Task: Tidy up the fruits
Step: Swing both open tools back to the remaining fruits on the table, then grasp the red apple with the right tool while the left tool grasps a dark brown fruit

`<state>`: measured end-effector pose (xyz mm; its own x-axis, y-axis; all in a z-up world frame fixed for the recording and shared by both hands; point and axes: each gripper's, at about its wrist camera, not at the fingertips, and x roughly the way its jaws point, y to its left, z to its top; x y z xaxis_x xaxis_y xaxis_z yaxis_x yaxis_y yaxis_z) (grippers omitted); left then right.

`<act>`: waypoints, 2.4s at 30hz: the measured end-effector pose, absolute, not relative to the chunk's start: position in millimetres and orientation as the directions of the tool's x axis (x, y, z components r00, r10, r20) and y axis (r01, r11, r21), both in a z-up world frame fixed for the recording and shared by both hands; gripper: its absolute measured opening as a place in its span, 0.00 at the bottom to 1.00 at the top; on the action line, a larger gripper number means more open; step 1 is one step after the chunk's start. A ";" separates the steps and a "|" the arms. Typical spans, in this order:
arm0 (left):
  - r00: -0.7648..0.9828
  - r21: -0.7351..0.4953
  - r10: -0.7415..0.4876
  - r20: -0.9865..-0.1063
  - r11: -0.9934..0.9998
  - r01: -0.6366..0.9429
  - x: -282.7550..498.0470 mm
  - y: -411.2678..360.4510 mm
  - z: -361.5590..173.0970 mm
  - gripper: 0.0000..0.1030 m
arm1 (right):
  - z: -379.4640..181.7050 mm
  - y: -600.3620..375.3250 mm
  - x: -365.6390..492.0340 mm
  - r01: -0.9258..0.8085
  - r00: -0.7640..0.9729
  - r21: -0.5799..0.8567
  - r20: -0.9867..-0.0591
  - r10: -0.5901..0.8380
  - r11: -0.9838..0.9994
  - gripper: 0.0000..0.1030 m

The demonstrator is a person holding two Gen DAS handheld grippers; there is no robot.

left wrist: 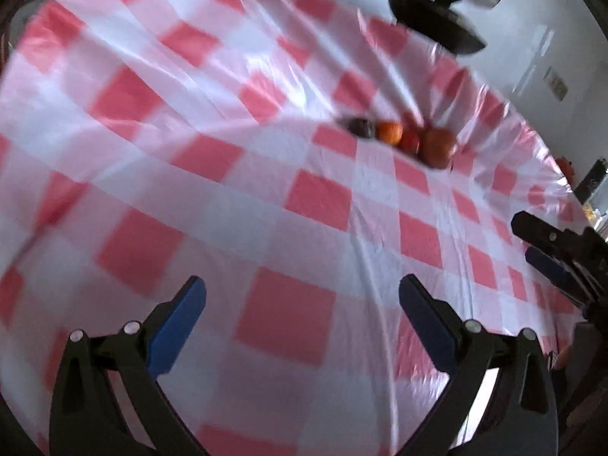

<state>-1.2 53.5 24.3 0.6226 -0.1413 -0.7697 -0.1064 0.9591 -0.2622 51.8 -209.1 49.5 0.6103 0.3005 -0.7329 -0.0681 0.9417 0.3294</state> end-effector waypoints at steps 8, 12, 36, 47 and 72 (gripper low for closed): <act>0.635 -0.218 -0.141 -0.760 0.975 -0.045 36.3 21.4 11.4 0.99 | 6.1 -244.2 97.8 0.027 0.589 0.304 -0.774 0.231 0.952 0.85; 0.659 -0.329 -0.218 -0.720 0.943 -0.048 38.9 36.9 11.5 0.99 | 0.9 -251.8 119.8 0.035 0.591 0.325 -0.769 0.243 0.945 0.85; 0.670 -0.408 -0.324 -0.668 0.912 0.035 34.9 37.8 12.8 0.99 | -22.2 -234.1 256.5 0.022 0.608 0.434 -0.721 0.332 0.901 0.84; 0.633 -0.392 -0.319 -0.706 0.919 0.026 49.9 35.8 11.9 0.99 | -20.6 -255.5 222.7 0.082 0.612 0.549 -0.686 0.392 0.832 0.64; 0.620 0.104 -0.117 -0.776 0.946 0.308 207.0 -28.5 18.3 0.39 | -23.3 -295.7 136.0 0.109 0.652 0.565 -0.662 0.370 0.818 0.64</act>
<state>207.0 -28.5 18.3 0.6198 -0.1166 -0.7760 0.3084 0.9455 0.1042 136.0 -295.7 -23.3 0.6520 0.3700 -0.6618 0.1090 0.8181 0.5647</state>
